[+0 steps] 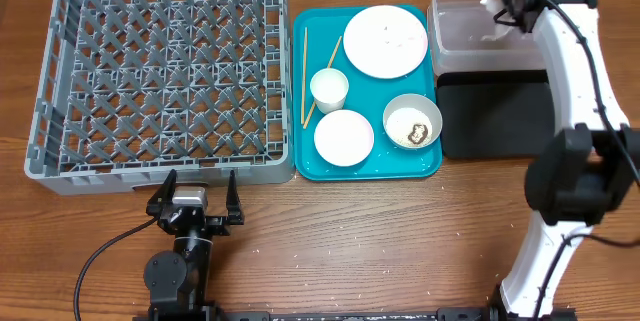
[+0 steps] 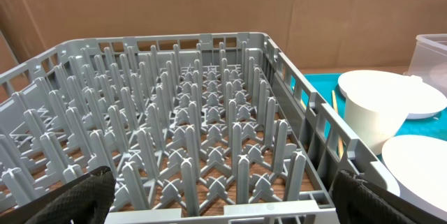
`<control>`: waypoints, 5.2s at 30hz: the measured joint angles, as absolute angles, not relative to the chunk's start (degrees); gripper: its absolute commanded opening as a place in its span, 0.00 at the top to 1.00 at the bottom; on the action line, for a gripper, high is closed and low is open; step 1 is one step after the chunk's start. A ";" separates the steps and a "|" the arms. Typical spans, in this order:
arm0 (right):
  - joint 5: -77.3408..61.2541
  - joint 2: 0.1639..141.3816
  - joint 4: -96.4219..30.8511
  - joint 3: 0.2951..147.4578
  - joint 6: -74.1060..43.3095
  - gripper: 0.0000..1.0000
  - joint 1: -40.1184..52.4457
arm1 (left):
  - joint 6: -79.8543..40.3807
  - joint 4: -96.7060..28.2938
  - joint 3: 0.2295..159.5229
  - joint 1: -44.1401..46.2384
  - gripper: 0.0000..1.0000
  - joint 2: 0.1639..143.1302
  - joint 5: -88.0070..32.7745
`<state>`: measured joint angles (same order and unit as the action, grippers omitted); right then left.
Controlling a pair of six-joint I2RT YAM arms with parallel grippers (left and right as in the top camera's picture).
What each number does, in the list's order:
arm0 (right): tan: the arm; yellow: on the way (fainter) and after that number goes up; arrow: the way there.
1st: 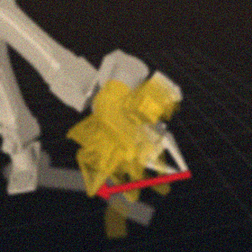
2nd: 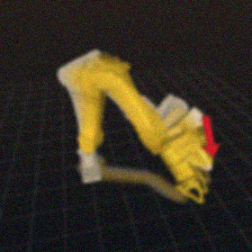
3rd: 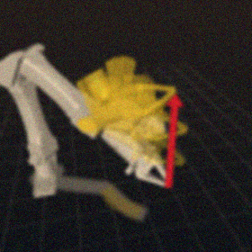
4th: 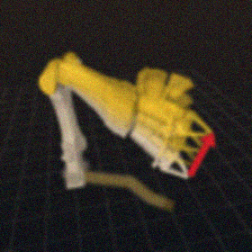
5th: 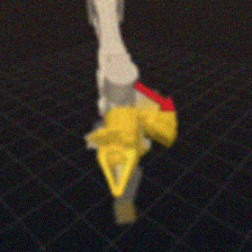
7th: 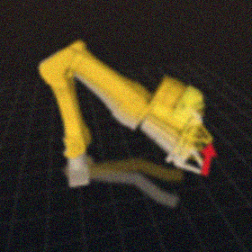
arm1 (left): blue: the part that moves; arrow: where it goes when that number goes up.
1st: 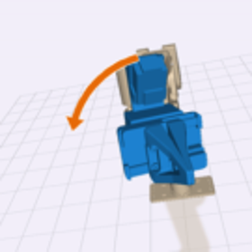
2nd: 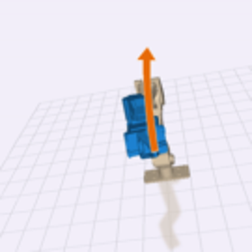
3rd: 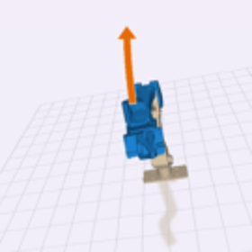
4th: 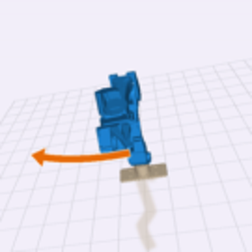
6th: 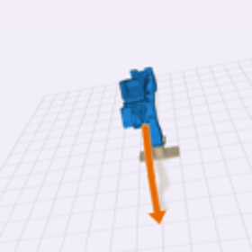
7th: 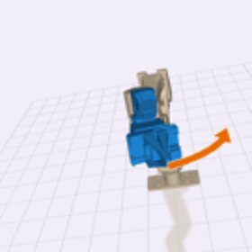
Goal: Sort waste into correct bins and load items into the dishwasher
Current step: 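Carry the red wrapper right and drop it into the clear bin, then return the right gripper to the plate and grasp the white tissue, then drop the white tissue into the clear bin with the right gripper, then grasp the rim of the white rice bowl with the right gripper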
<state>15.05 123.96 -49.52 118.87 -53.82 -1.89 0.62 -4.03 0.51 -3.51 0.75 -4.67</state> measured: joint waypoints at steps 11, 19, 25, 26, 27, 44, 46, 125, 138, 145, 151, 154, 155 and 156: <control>8.38 127.94 -40.66 118.78 -57.58 0.10 -1.74 | 0.62 -4.03 0.51 -3.51 0.00 0.75 -4.67; -4.14 119.85 -38.37 118.83 -27.77 0.09 2.87 | 0.62 -4.03 0.51 -3.51 0.00 0.75 -4.67; -5.76 119.92 -38.72 119.09 -8.93 0.09 12.75 | 0.62 -4.03 0.51 -3.51 0.00 0.75 -4.67; -5.65 120.57 -38.63 119.09 -6.98 0.09 13.58 | 0.62 -4.03 0.51 -3.51 0.00 0.75 -4.67; -5.43 121.38 -38.61 119.09 -5.43 0.09 14.15 | 0.62 -4.03 0.51 -3.51 0.00 0.75 -4.67; -0.93 140.05 -33.30 119.07 1.76 0.16 15.03 | 0.62 -4.03 0.51 -3.51 0.00 0.75 -4.67; -0.16 140.79 -32.97 119.07 1.83 0.16 15.03 | 0.62 -4.03 0.51 -3.51 0.00 0.75 -4.67; -13.69 105.75 -65.23 119.35 -22.41 0.05 0.86 | 0.62 -4.01 0.51 -3.51 0.00 0.75 -4.64; -4.25 107.66 -59.44 100.55 -22.46 0.23 19.40 | 0.62 -4.03 0.51 -3.51 0.00 0.75 -4.67; -2.55 107.66 -50.81 88.51 -24.03 0.34 21.34 | 0.62 -4.03 0.51 -3.51 0.00 0.75 -4.67; -2.11 108.29 -48.03 85.23 -25.06 0.38 21.12 | 0.62 -4.03 0.51 -3.51 0.00 0.75 -4.67; -2.26 110.19 -47.55 85.23 -25.32 0.39 21.15 | 0.62 -4.03 0.51 -3.51 0.00 0.75 -4.67; -2.59 111.37 -47.57 85.25 -25.45 0.40 21.15 | 0.62 -4.03 0.51 -3.51 0.00 0.75 -4.67; -2.81 112.51 -47.57 85.23 -25.47 0.44 21.15 | 0.62 -4.03 0.51 -3.51 0.00 0.75 -4.67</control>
